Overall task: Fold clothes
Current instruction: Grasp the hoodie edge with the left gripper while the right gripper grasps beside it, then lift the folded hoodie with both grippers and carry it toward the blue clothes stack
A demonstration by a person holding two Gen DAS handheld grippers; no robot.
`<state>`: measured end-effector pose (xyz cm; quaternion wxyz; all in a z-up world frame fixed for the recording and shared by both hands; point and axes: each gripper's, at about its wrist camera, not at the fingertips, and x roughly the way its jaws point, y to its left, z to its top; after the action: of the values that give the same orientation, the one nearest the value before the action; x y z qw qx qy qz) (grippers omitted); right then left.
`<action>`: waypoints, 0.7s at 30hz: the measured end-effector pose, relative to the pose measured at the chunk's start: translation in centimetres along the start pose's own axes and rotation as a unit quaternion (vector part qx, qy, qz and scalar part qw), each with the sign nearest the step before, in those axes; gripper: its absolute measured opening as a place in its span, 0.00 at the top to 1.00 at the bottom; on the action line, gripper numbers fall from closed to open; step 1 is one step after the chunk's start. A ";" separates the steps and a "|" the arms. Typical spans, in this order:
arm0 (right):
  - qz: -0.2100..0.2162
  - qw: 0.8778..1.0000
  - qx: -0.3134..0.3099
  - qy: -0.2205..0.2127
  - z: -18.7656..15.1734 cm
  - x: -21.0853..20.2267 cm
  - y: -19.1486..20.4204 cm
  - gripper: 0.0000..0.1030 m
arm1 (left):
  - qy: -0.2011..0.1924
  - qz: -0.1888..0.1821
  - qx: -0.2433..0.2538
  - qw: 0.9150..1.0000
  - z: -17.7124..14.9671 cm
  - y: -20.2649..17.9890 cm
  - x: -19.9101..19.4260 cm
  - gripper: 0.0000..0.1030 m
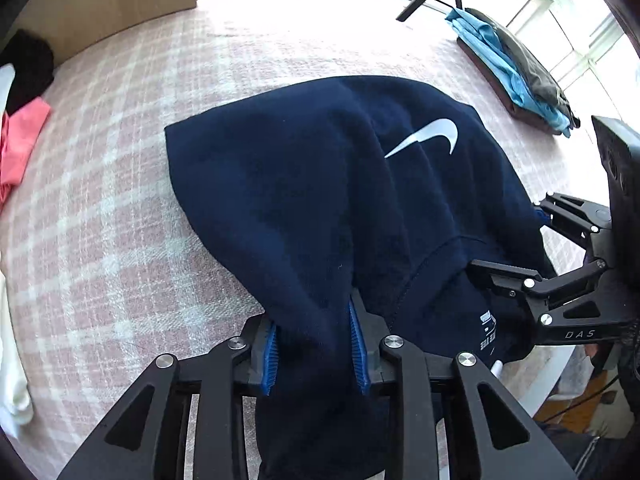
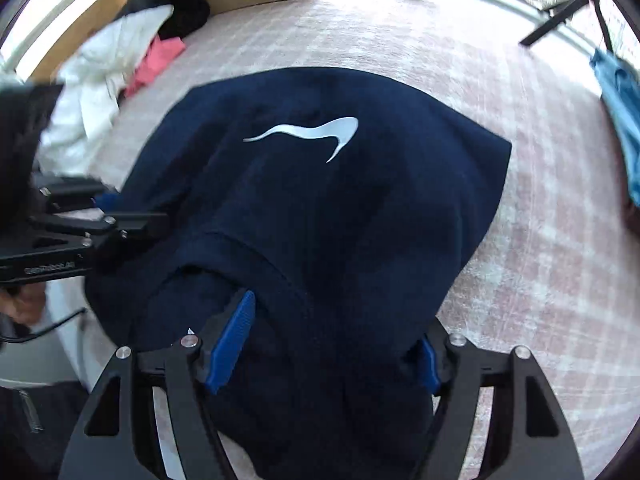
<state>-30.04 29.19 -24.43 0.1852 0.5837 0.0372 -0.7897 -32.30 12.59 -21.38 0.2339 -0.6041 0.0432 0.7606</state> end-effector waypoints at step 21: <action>0.124 0.975 0.154 -0.103 0.8 -4.9 0.3 0.76 | -0.069 -0.132 0.019 0.989 0.4 -5.0 -6.4 0.79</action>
<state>-29.41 29.92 -19.51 0.1927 0.5208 -0.1766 -0.8127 -29.57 15.20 -14.15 0.3461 -0.5461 -0.0386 0.7619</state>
